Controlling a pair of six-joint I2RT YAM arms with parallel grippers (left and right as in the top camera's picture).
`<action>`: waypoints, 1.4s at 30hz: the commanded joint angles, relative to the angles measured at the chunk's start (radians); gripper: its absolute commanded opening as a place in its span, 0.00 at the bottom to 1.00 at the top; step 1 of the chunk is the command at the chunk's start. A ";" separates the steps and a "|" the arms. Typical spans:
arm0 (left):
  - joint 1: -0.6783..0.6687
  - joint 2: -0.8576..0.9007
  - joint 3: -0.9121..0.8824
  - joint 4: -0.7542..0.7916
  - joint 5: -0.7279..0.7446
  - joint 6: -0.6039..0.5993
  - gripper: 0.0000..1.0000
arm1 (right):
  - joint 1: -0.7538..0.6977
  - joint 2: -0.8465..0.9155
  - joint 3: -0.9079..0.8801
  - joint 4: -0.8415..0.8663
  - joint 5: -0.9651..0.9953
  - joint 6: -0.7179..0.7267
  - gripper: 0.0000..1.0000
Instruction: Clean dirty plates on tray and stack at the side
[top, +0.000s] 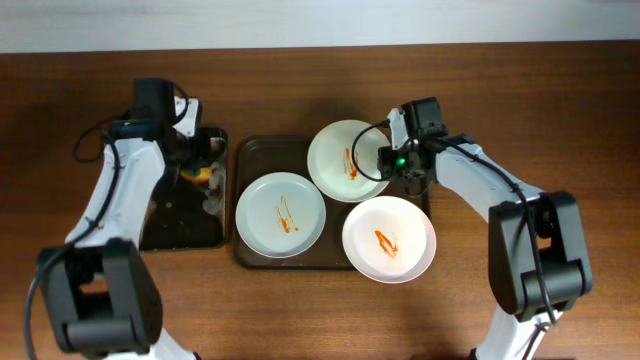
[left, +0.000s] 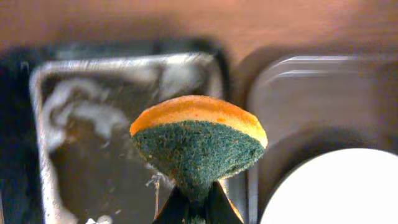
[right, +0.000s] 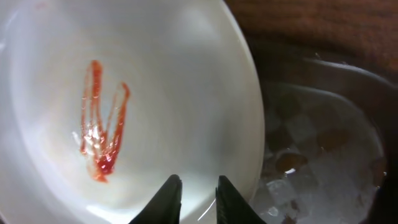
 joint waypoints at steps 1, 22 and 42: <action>-0.062 -0.062 -0.003 0.055 0.063 -0.009 0.00 | 0.006 0.024 0.004 -0.001 0.049 0.068 0.21; -0.285 -0.061 -0.003 0.072 0.156 -0.025 0.00 | -0.043 -0.098 0.039 -0.068 0.098 0.126 0.43; -0.341 -0.043 -0.003 0.104 0.156 -0.026 0.00 | -0.053 0.039 0.035 -0.074 0.016 0.135 0.15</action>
